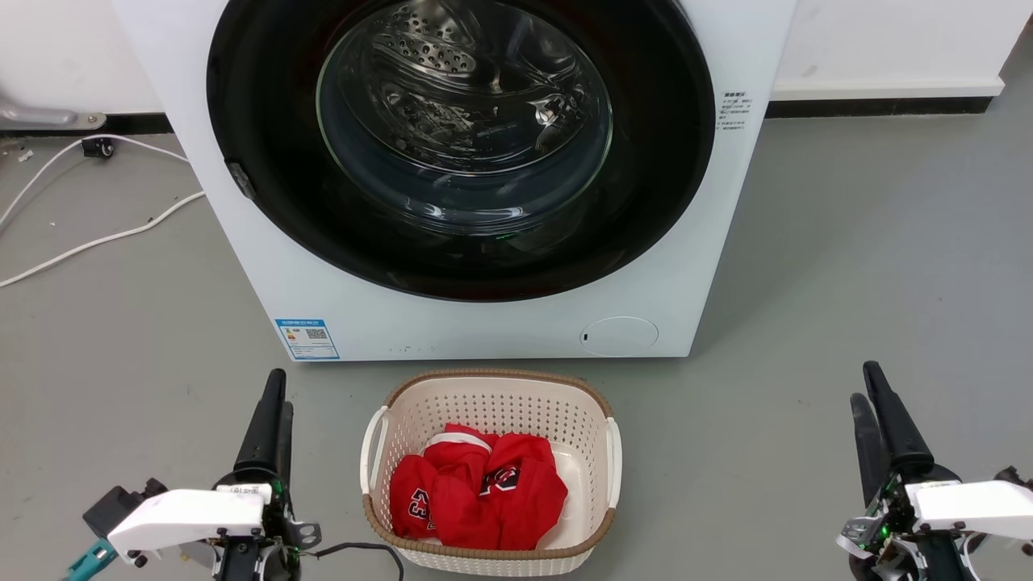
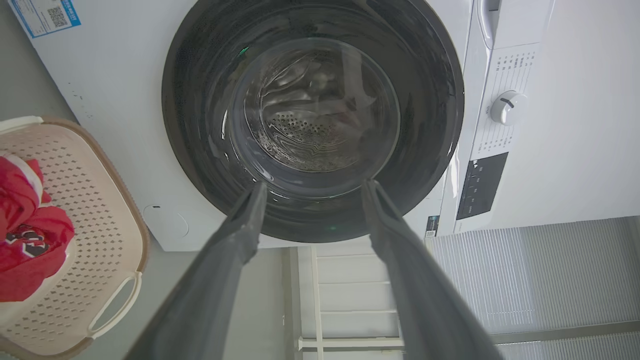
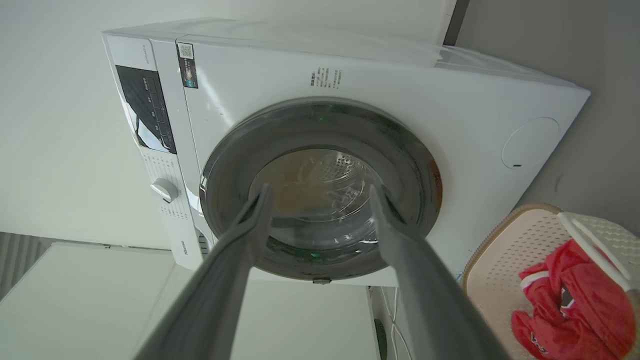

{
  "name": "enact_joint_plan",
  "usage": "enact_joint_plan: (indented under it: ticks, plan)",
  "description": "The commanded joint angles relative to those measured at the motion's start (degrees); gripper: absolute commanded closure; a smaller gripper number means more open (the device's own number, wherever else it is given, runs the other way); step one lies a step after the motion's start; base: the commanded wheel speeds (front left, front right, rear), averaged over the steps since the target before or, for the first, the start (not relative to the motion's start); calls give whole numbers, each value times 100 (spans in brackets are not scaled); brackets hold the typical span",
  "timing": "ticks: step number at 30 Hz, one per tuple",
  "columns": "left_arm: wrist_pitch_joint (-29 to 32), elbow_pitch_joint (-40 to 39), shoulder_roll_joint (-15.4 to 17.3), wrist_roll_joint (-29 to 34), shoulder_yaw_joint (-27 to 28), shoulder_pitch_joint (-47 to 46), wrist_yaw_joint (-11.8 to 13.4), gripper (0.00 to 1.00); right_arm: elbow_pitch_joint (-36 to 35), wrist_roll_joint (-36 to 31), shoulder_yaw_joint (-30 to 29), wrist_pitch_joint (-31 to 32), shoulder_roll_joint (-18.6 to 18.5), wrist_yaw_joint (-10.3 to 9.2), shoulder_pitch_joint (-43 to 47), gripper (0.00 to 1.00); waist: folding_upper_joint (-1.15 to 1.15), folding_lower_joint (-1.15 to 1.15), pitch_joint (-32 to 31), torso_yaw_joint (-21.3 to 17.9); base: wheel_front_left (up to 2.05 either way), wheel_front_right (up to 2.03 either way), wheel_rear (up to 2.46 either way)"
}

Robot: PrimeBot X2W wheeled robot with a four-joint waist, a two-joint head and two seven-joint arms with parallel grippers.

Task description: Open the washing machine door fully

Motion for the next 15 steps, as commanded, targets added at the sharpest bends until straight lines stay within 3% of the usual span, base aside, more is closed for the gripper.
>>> enact_joint_plan:
  ticks: [1, 15]
  plan:
    - [-69, -195, 37, 247, 24, -81, -17, 0, -194, -293, 19, -64, -7, 0, -65, 0, 0, 0, 0, 3, 0, 0, 0]
    - [-388, -773, 11, 2004, 47, -46, -21, 0, -776, -2407, 200, -377, 3, 1, 9, 0, 0, 0, -4, 12, 0, 0, 0]
